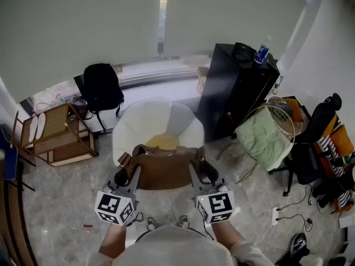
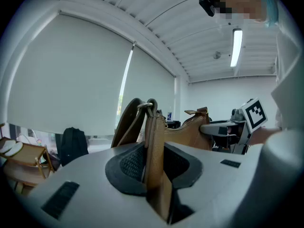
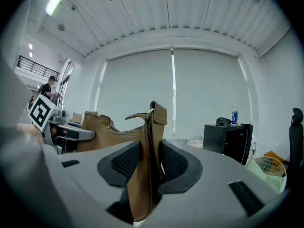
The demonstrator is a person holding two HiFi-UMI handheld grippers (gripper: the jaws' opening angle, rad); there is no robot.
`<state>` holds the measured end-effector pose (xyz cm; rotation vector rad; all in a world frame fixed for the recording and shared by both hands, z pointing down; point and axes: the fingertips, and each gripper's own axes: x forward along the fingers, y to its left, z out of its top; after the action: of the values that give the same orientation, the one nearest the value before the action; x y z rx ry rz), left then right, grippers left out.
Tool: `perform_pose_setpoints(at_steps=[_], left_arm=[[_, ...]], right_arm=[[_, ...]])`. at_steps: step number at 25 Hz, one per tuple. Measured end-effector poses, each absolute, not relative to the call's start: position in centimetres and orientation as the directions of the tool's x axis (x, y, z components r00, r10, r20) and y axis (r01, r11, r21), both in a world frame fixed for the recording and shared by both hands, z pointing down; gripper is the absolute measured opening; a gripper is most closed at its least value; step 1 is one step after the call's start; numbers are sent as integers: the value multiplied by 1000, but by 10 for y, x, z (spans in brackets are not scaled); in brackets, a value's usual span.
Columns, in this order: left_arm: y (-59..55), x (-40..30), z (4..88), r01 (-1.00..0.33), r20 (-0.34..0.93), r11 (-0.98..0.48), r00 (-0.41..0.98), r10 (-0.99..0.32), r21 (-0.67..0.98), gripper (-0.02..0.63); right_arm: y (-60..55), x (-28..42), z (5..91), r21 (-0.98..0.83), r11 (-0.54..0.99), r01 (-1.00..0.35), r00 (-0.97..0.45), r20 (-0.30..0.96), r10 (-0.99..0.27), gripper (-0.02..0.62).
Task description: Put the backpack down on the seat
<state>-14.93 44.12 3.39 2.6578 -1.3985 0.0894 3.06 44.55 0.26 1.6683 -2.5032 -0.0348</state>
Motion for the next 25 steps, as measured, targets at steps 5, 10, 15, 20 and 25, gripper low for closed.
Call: perform_pose_setpoints(at_steps=[5, 10, 15, 20, 25], left_arm=[[439, -136, 33, -816, 115, -571, 578, -808, 90, 97], [439, -122, 34, -807, 115, -585, 591, -799, 87, 97], [440, -113, 35, -804, 126, -591, 595, -794, 74, 98], [440, -104, 35, -807, 133, -586, 590, -797, 71, 98], [438, -93, 34, -823, 139, -564, 567, -812, 62, 98]], right_arm=[[448, 41, 2, 95, 379, -920, -371, 99, -924, 153], [449, 59, 5, 96, 354, -930, -346, 86, -934, 153], [451, 68, 10, 47, 358, -933, -352, 92, -931, 160], [449, 78, 12, 26, 359, -933, -355, 90, -931, 160], [443, 89, 13, 7, 385, -923, -383, 84, -920, 160]])
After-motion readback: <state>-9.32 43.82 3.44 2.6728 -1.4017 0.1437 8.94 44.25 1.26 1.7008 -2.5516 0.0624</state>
